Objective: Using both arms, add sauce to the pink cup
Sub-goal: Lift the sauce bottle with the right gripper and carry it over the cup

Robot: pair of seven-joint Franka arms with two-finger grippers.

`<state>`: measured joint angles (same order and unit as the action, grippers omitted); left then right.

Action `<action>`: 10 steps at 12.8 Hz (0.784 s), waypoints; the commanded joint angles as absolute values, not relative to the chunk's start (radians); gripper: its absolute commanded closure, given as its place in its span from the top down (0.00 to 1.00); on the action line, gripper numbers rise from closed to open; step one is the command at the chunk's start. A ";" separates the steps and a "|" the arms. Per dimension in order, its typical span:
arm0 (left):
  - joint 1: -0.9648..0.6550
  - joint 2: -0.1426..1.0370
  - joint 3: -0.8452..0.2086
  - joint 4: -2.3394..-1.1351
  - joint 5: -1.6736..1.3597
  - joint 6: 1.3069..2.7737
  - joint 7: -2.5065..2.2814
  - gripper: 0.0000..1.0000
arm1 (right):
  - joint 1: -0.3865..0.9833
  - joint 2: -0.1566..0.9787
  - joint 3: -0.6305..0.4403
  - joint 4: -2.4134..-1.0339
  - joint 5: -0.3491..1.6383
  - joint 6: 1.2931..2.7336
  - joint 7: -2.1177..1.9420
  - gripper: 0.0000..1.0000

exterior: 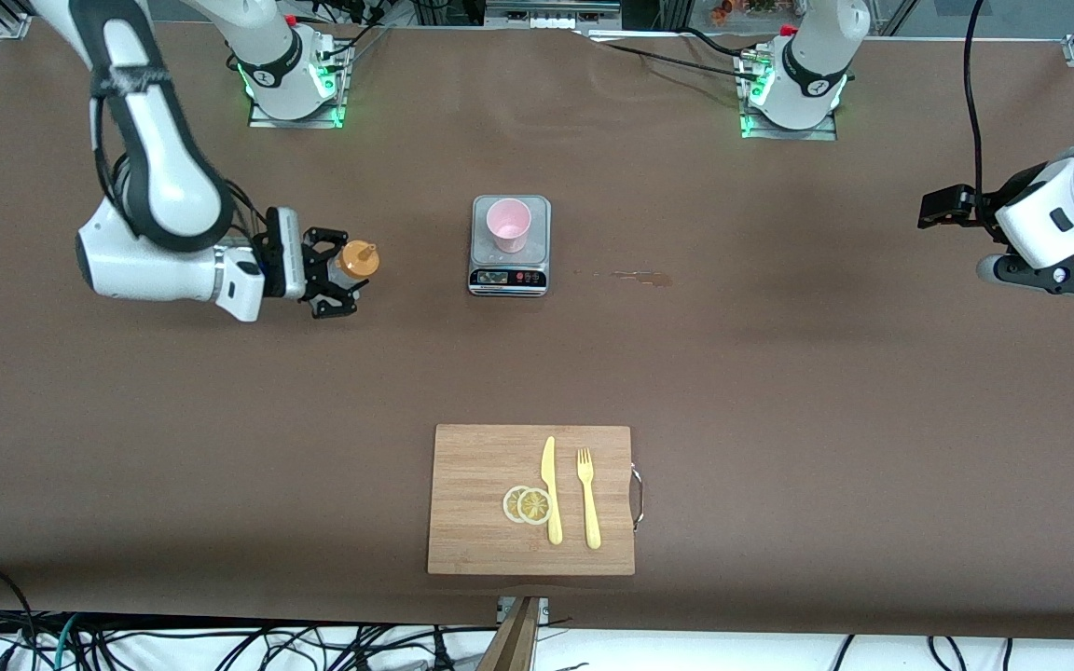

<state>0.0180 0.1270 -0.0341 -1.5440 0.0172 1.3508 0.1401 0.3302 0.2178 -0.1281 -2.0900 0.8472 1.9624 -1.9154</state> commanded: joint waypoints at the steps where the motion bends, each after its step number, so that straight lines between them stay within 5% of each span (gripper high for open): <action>1: 0.017 0.135 -0.035 -1.525 0.044 1.347 0.163 1.00 | 0.452 0.126 -0.141 -2.151 0.694 2.035 -1.658 0.00; 10: 0.018 0.135 -0.035 -1.525 0.043 1.347 0.163 1.00 | 0.715 0.083 -0.129 -2.175 0.210 2.062 -0.962 0.00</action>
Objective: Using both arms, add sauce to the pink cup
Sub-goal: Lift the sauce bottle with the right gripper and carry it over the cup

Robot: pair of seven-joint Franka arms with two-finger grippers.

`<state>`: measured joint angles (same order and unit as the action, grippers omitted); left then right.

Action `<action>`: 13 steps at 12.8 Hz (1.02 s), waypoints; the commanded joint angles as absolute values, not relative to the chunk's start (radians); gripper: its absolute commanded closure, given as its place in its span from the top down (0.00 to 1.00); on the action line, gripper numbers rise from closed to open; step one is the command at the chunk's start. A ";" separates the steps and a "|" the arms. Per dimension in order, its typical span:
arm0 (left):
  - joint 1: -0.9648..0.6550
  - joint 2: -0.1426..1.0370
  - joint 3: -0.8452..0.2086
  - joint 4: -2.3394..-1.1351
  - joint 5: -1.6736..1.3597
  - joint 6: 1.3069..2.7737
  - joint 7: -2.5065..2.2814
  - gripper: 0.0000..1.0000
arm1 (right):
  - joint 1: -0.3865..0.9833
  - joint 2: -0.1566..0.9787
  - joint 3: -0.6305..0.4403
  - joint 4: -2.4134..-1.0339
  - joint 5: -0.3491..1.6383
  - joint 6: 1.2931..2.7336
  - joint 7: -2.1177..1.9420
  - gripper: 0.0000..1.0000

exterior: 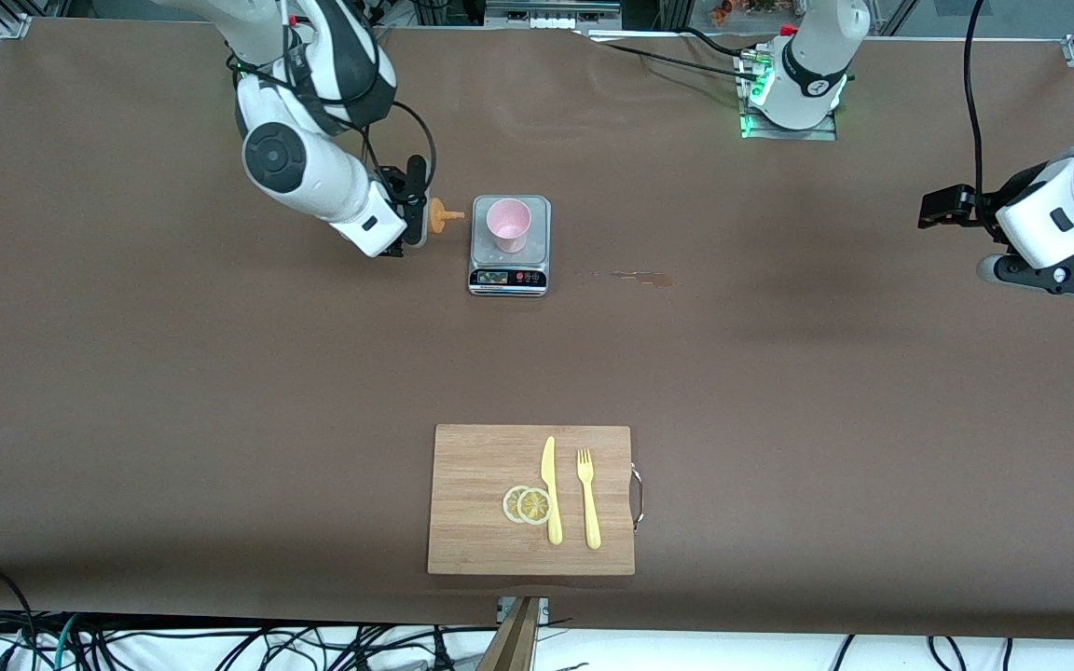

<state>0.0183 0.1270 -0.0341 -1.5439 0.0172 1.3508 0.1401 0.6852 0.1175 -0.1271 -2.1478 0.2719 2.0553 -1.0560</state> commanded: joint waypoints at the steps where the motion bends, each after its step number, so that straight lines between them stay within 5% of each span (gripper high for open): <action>1: 0.018 0.135 -0.035 -1.525 0.043 1.347 0.163 1.00 | 0.742 0.087 -0.127 -2.171 0.175 2.060 -0.901 0.00; 8: 0.018 0.135 -0.035 -1.525 0.043 1.347 0.163 1.00 | 0.828 0.138 -0.065 -2.151 -0.003 2.037 -0.605 0.00; 13: 0.018 0.135 -0.035 -1.525 0.041 1.347 0.163 1.00 | 0.864 0.204 -0.022 -2.039 -0.110 1.895 -0.491 0.00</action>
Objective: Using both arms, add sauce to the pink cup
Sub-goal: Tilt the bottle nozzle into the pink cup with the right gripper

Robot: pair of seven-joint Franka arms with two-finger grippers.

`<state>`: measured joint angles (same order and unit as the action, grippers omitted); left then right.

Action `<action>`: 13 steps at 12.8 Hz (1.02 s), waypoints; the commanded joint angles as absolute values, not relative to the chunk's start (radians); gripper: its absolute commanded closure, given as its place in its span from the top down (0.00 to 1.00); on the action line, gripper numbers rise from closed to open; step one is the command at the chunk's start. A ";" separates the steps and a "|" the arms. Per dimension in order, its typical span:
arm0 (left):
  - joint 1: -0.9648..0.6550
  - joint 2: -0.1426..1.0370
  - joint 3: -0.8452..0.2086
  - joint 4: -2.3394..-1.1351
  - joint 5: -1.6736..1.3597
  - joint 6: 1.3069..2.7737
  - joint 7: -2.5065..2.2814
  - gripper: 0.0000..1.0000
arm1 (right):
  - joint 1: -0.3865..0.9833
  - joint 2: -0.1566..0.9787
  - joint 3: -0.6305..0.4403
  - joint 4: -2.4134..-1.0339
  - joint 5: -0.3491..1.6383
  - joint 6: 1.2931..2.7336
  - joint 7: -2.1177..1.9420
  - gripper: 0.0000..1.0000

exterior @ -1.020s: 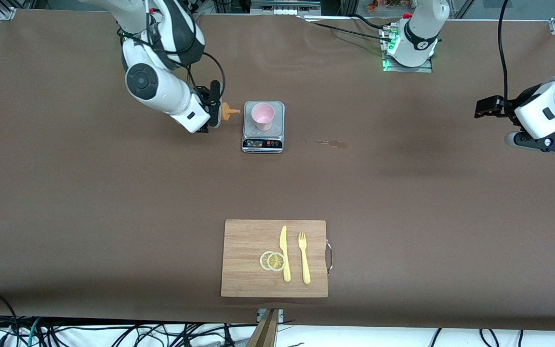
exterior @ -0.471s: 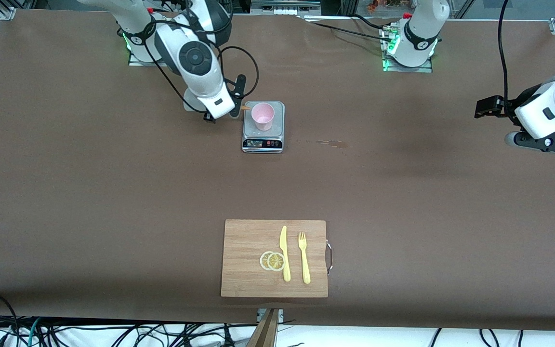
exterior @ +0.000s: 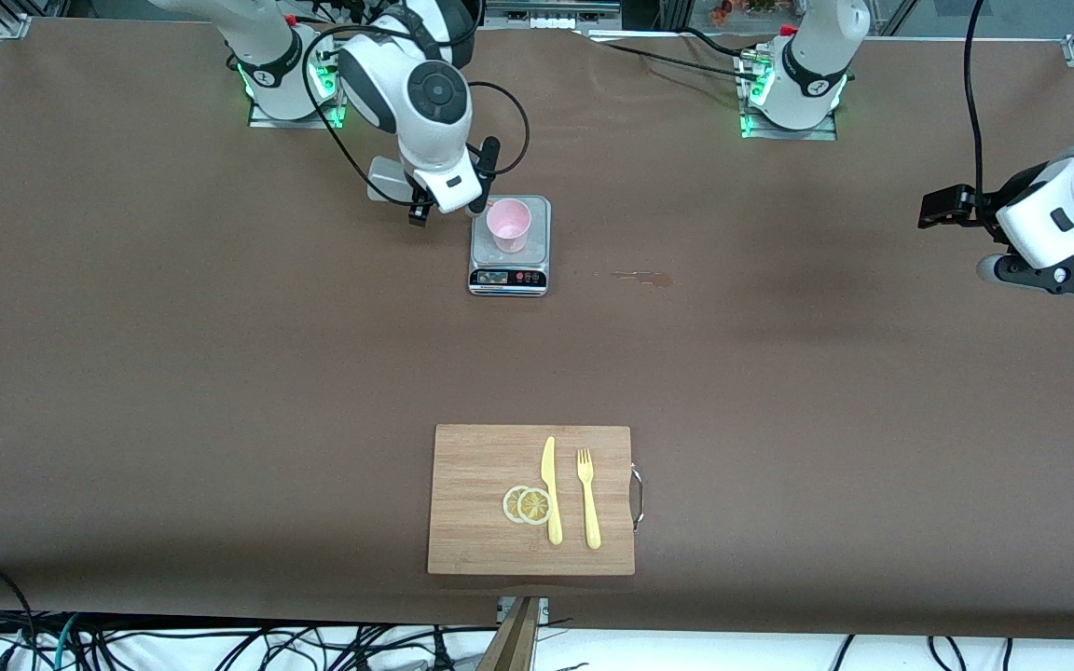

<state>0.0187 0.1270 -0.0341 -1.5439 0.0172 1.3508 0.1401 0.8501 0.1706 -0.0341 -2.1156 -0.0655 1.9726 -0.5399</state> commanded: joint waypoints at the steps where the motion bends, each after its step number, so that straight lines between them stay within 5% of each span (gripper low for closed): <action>1: 0.018 0.135 -0.035 -1.525 0.041 1.347 0.163 1.00 | 0.871 0.221 -0.012 -2.014 -0.132 1.866 -0.477 0.00; 13: 0.018 0.135 -0.035 -1.523 0.040 1.347 0.163 1.00 | 0.919 0.347 -0.005 -1.825 -0.225 1.667 -0.449 0.00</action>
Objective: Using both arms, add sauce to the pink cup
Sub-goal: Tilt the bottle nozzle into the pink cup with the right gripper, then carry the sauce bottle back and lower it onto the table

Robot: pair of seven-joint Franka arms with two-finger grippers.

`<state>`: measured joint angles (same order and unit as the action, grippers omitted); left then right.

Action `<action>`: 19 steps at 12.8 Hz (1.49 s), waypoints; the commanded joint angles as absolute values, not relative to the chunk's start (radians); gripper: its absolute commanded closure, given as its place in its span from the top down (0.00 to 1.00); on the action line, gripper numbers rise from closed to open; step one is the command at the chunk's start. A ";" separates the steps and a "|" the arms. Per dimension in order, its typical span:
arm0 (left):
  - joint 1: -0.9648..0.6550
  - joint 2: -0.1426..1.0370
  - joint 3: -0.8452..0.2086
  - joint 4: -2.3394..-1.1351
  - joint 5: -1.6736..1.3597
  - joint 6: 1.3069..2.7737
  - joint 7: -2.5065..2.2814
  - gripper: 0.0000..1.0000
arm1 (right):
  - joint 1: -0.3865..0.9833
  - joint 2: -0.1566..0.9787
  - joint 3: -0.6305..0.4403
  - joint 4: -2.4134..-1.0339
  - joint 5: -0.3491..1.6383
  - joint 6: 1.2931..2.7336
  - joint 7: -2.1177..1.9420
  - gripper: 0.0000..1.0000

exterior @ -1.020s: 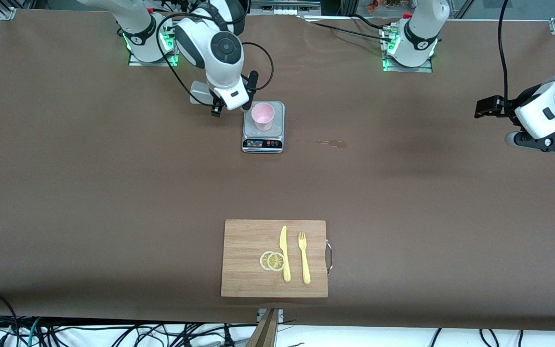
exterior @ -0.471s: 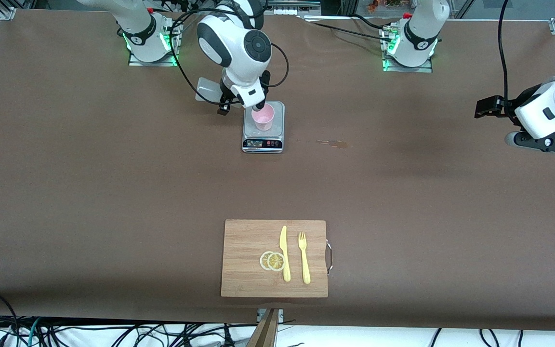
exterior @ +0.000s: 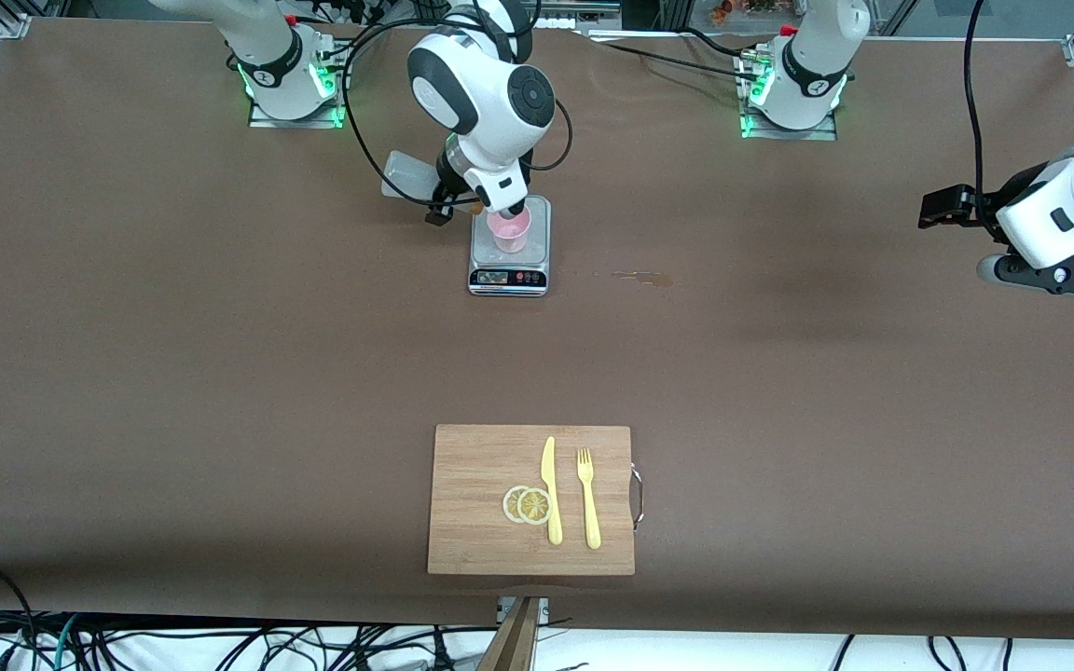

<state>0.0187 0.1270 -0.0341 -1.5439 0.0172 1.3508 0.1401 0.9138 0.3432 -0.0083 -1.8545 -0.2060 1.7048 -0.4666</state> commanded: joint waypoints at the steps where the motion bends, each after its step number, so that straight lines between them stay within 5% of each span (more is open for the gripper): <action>1: 0.018 0.135 -0.035 -1.523 0.040 1.347 0.163 1.00 | 0.919 0.348 -0.005 -1.825 -0.225 1.667 -0.449 0.00; 12: 0.012 0.135 -0.035 -1.523 0.037 1.347 0.161 1.00 | 0.882 0.307 -0.012 -1.818 -0.212 1.658 -0.517 0.00; 19: 0.011 0.135 -0.035 -1.523 0.037 1.347 0.161 1.00 | 0.640 0.163 -0.015 -1.821 -0.017 1.643 -0.884 0.00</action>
